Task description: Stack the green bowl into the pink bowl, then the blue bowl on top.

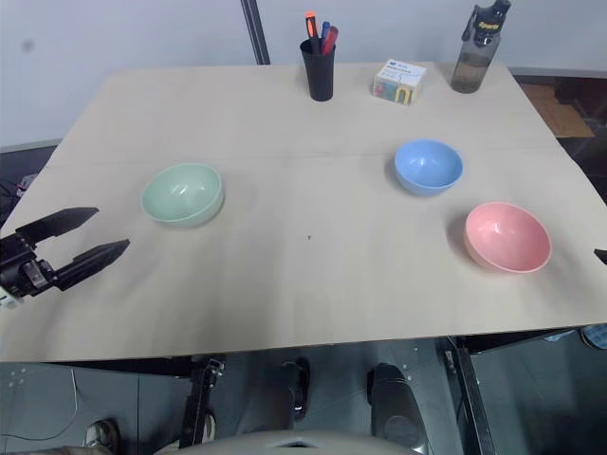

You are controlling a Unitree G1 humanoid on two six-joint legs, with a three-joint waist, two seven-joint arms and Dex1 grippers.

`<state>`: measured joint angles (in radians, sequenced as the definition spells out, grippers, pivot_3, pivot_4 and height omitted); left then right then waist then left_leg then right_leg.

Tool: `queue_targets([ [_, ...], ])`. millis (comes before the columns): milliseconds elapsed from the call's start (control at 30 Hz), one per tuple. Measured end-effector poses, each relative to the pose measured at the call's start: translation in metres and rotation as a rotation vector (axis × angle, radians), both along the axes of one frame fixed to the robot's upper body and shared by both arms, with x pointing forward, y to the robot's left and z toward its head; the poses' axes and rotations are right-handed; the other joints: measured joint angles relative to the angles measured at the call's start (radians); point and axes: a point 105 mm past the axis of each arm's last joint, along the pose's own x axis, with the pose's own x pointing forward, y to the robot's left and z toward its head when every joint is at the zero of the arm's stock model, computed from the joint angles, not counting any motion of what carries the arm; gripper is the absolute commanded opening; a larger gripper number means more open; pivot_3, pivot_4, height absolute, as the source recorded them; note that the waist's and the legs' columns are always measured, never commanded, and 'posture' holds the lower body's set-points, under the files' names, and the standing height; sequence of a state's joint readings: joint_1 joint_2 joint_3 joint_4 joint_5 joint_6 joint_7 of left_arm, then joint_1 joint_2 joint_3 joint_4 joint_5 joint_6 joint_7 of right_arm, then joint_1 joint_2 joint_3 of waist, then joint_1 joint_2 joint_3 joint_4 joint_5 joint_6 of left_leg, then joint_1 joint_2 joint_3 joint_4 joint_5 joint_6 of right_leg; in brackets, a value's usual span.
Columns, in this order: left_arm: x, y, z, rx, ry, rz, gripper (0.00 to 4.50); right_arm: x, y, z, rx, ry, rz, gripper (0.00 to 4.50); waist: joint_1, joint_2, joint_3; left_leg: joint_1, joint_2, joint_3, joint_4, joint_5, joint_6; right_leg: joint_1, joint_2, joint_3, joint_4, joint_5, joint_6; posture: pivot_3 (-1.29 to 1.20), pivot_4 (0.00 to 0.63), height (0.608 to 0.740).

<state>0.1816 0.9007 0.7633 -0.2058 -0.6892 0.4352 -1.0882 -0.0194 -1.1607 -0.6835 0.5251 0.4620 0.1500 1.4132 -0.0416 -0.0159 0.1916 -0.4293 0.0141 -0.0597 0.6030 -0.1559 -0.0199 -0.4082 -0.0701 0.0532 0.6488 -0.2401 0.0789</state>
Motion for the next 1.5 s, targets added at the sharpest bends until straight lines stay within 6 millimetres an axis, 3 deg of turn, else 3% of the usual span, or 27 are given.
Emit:
queue_targets([
  [133, 0.002, -0.004, 0.000, -0.015, -0.004, -0.015, 4.46, 0.004, 0.002, 0.001, 0.000, -0.016, 0.013, 4.50, 0.000, 0.000, 0.000, 0.000, 0.000, 0.000, 0.001, 0.000, 0.000, 0.000, 0.000, 0.000, 0.001, 0.000, 0.000, 0.00, 0.150, 0.740],
  [400, 0.009, -0.037, 0.006, -0.040, -0.042, -0.133, 4.46, 0.021, 0.017, -0.017, 0.007, -0.019, 0.038, 4.50, 0.000, 0.000, 0.000, 0.001, 0.000, 0.000, 0.005, 0.000, 0.000, 0.000, 0.000, 0.000, 0.007, 0.000, 0.000, 0.00, 0.150, 0.740],
  [600, 0.016, -0.083, 0.007, -0.032, -0.056, -0.300, 4.46, 0.048, 0.068, -0.025, -0.094, -0.015, 0.035, 4.50, 0.000, 0.000, 0.000, 0.000, 0.000, -0.001, 0.010, 0.000, 0.000, 0.000, 0.001, 0.001, 0.012, 0.000, 0.000, 0.00, 0.150, 0.740],
  [800, 0.018, -0.105, 0.016, -0.042, -0.089, -0.390, 4.46, 0.064, 0.103, -0.037, -0.104, 0.066, -0.048, 4.50, 0.004, -0.001, -0.001, -0.001, 0.000, -0.001, 0.011, 0.000, 0.000, -0.001, 0.001, 0.001, 0.012, 0.000, 0.000, 0.00, 0.150, 0.740],
  [933, 0.017, -0.107, 0.018, -0.051, -0.089, -0.407, 4.46, 0.062, 0.117, -0.048, -0.078, 0.134, -0.071, 4.50, 0.005, -0.001, -0.001, -0.001, 0.000, -0.001, 0.011, 0.000, 0.000, -0.001, 0.001, 0.001, 0.012, 0.000, 0.000, 0.00, 0.150, 0.740],
  [1200, 0.009, -0.114, 0.018, -0.075, -0.065, -0.495, 4.46, 0.056, 0.153, -0.051, -0.014, 0.193, 0.016, 4.50, 0.004, -0.001, -0.001, -0.001, 0.000, -0.001, 0.011, 0.000, 0.001, -0.001, 0.001, 0.001, 0.012, 0.000, 0.000, 0.00, 0.150, 0.740],
  [1400, 0.005, -0.117, 0.019, -0.082, -0.058, -0.521, 4.46, 0.059, 0.169, -0.057, -0.001, 0.227, 0.036, 4.50, 0.004, -0.001, -0.001, -0.002, 0.000, -0.002, 0.011, 0.000, 0.001, -0.001, 0.001, 0.001, 0.012, 0.000, 0.000, 0.00, 0.150, 0.740],
  [1433, 0.005, -0.118, 0.019, -0.081, -0.057, -0.522, 4.50, 0.061, 0.170, -0.058, -0.006, 0.227, 0.030, 3.95, 0.004, -0.001, -0.001, -0.002, 0.000, -0.002, 0.011, 0.000, 0.001, -0.001, 0.001, 0.001, 0.011, 0.000, 0.000, 0.00, 0.150, 0.740],
  [1500, 0.005, -0.118, 0.018, -0.081, -0.056, -0.523, 4.50, 0.066, 0.172, -0.061, -0.013, 0.230, 0.017, 3.27, 0.004, -0.001, -0.001, -0.002, 0.000, -0.002, 0.011, 0.000, 0.001, -0.001, 0.001, 0.001, 0.011, 0.000, 0.000, 0.00, 0.150, 0.740],
])
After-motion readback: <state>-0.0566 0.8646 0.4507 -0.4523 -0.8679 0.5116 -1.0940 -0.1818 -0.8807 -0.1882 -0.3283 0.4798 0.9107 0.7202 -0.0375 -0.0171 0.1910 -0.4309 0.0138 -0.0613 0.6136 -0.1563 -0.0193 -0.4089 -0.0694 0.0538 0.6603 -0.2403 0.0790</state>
